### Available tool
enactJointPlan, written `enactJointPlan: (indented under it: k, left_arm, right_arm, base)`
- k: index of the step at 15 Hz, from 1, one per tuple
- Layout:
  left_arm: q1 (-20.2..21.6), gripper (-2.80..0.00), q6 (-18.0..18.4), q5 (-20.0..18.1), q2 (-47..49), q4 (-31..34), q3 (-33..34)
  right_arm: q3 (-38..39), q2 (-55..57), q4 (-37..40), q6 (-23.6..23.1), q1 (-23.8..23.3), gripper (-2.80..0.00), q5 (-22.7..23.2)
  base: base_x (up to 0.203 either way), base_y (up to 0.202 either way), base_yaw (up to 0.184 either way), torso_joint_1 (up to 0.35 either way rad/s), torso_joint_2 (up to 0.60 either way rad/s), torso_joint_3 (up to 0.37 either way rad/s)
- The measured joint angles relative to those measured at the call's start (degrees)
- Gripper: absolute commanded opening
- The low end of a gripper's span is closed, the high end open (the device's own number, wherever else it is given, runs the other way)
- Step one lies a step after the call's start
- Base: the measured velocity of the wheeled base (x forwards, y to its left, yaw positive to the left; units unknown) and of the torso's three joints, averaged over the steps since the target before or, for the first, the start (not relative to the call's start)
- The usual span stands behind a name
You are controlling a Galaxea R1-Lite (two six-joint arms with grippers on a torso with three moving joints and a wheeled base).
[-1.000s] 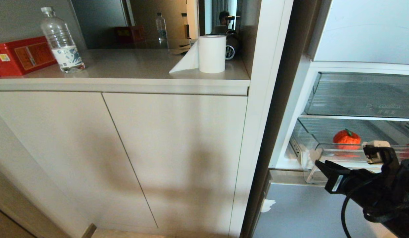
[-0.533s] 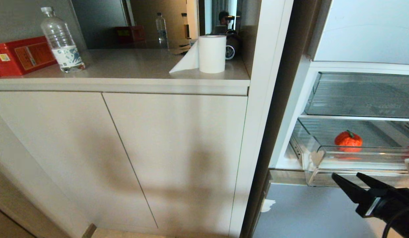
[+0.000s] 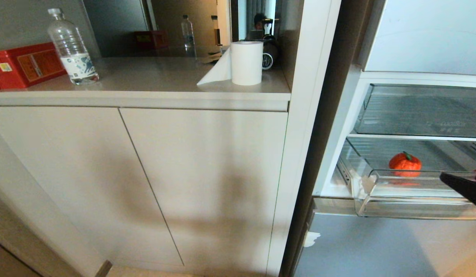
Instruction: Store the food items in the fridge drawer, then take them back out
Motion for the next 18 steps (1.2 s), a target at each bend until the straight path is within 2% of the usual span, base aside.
enactJointPlan:
  k: [2,4,7,13,18]
  left_arm:
    - [0.00,-2.80,-0.02,0.00,0.00,-0.02,0.00]
    - [0.00,-2.80,0.01,0.00,0.00,-0.02,0.00]
    - [0.00,-2.80,0.00,-0.02,0.00,0.00,0.00]
    - [0.00,-2.80,0.01,0.00,0.00,0.00,0.00]
    - [0.00,-2.80,0.01,0.00,0.00,-0.02,0.00]
  right_arm:
    - [-5.68,3.35,9.95,-0.29,-0.93,-2.80,-1.82]
    - [-10.77,8.87,13.08,-0.94,-1.81,-2.80,-3.89]
    - [-16.77,17.61,14.23,-2.28,-3.23,-2.80,-6.11]
    - [-25.19,31.32,14.02,-2.72,-6.68,-2.80,-5.96]
    - [-26.13,38.20,12.19,-2.62,-7.02,-2.80,-5.39]
  base:
    - [0.000,0.000,0.000,0.000,0.00,0.000]
    - [0.000,0.000,0.000,0.000,0.00,0.000]
    - [0.000,0.000,0.000,0.000,0.00,0.000]
    - [0.000,0.000,0.000,0.000,0.00,0.000]
    - [0.000,0.000,0.000,0.000,0.00,0.000]
